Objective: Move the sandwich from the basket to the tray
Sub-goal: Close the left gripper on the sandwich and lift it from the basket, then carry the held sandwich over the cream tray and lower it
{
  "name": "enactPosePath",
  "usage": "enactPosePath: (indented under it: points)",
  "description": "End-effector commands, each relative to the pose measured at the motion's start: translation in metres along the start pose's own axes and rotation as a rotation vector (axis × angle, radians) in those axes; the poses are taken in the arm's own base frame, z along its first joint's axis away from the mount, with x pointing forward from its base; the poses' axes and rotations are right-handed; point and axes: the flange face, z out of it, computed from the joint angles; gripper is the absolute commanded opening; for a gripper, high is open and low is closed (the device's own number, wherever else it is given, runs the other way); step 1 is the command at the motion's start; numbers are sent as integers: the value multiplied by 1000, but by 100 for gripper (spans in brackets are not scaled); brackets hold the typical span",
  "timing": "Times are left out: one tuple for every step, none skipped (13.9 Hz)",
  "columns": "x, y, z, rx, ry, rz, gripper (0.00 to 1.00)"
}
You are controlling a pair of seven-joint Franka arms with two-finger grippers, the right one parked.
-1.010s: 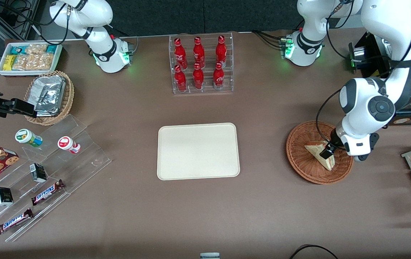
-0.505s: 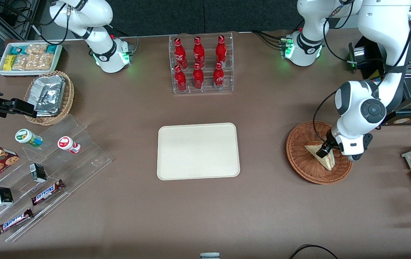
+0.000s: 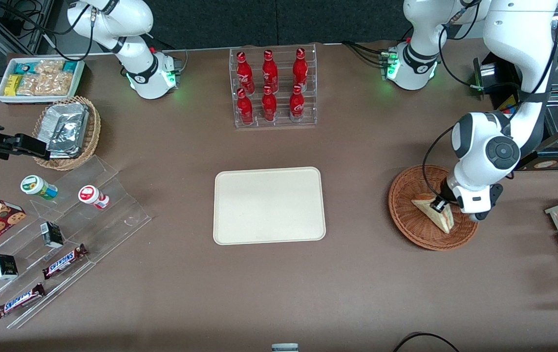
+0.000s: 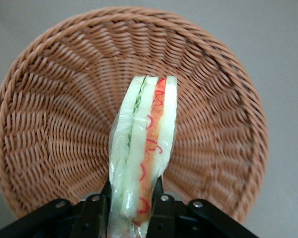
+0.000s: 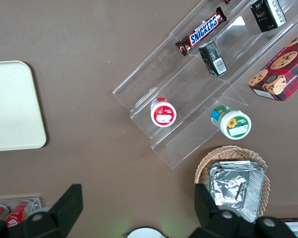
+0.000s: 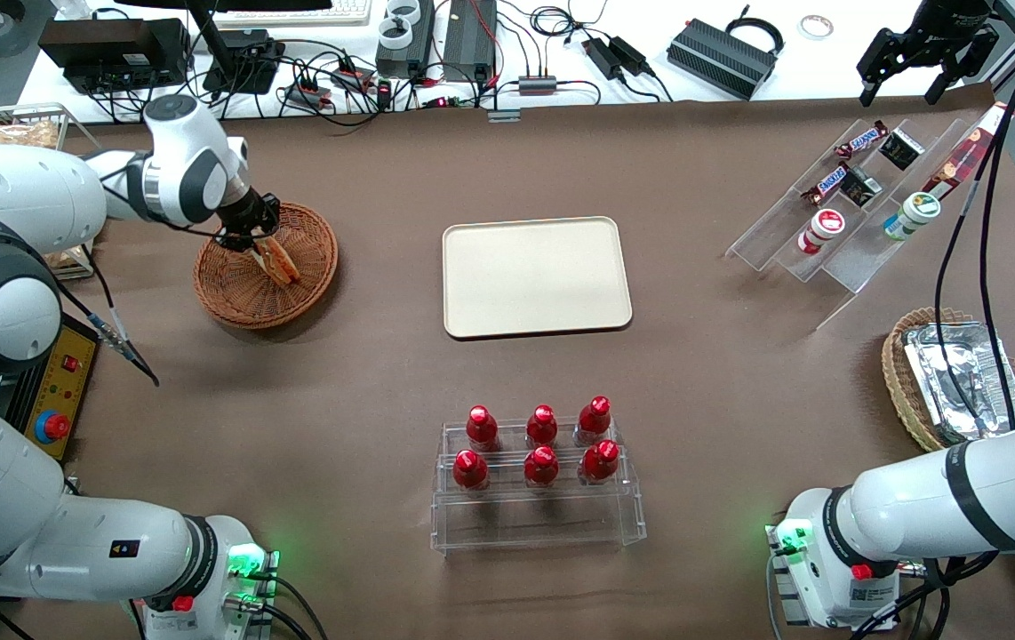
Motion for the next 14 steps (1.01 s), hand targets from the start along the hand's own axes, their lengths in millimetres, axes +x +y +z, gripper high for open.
enactPosePath:
  points:
    - [-15,24,-74,62,-5,51,0]
    - [-27,33,-100,104,0,92,0]
    - [-34,38,-122,133,2,109,0]
    - [-45,47,-143,136,1,128,0]
    - [-60,58,-159,133,3,152,0]
    - [-80,71,-170,128,-1,179,0]
    - [-104,85,-176,120,2,221,0]
    - [-130,98,-179,110,9,267,0]
    - [-159,113,-178,109,13,316,0]
    - [-191,129,-174,109,17,354,0]
    - [-223,145,-165,113,26,398,0]
    - [-247,159,-160,105,24,437,0]
    - [-268,175,-152,84,18,465,0]
    - [-290,183,-142,83,2,495,0]
